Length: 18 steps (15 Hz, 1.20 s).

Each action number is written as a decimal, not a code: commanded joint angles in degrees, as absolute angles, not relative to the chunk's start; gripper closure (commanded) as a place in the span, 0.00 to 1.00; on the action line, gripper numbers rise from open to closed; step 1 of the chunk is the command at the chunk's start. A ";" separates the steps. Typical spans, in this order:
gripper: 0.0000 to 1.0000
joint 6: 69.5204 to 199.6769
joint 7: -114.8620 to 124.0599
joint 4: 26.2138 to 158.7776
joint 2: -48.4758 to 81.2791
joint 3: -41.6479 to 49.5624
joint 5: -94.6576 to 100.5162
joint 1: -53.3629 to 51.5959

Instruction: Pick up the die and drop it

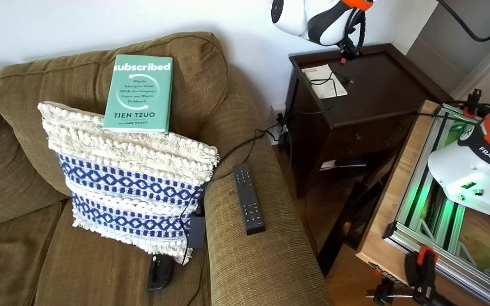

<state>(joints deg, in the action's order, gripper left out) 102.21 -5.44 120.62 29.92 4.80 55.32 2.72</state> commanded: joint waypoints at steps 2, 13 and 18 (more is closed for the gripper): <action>0.00 100.16 -6.58 112.02 40.94 5.18 60.13 3.64; 0.00 102.82 -11.11 100.27 56.57 6.33 68.55 8.83; 0.00 104.46 -11.00 99.78 57.07 7.47 69.57 9.86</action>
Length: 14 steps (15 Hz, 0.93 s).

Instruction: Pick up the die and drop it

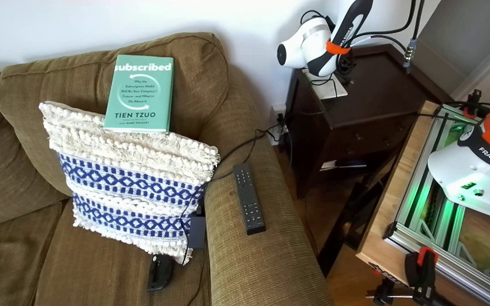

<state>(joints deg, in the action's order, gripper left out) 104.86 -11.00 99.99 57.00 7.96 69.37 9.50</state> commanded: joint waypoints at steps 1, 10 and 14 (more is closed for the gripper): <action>0.00 105.86 -11.16 99.12 57.80 8.23 70.50 10.85; 0.00 107.80 -12.59 97.42 58.94 8.46 71.18 12.95; 0.00 110.42 -14.41 97.80 58.51 8.93 72.97 14.04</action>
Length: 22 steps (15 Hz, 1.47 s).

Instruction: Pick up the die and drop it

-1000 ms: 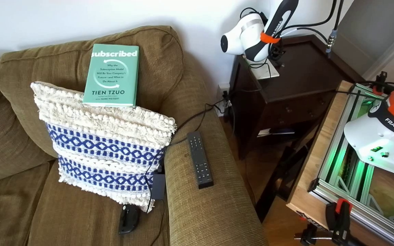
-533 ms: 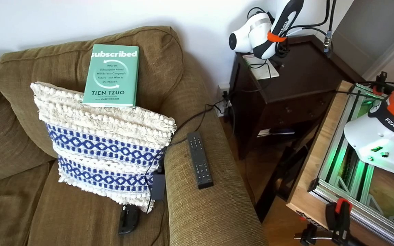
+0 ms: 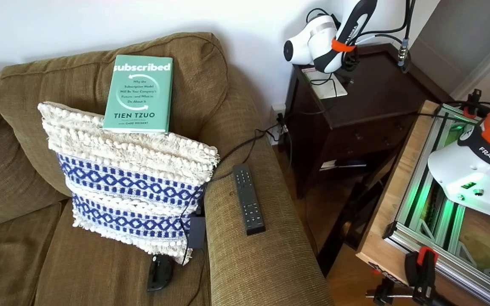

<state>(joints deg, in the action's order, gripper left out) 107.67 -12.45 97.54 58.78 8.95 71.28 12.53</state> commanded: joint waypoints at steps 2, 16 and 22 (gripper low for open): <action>0.00 111.85 -15.38 97.70 58.54 9.14 73.12 14.67; 0.54 116.60 -22.01 98.31 57.37 8.36 71.21 16.31; 0.35 117.97 -23.16 97.62 57.59 6.99 70.89 16.30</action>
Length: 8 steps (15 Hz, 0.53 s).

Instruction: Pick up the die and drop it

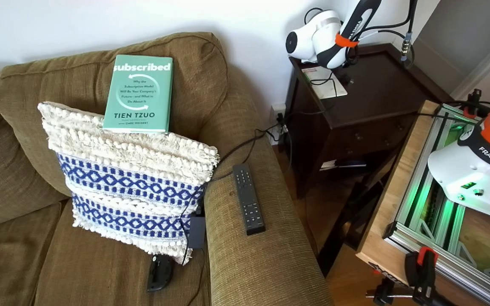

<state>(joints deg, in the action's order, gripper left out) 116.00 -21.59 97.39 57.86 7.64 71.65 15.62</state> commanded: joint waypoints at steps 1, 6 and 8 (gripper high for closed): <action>0.38 118.14 -23.12 97.31 57.91 6.97 70.89 16.33; 0.41 118.46 -22.51 96.18 59.10 7.59 71.05 16.56; 0.41 118.33 -22.35 95.74 59.59 7.83 71.11 16.69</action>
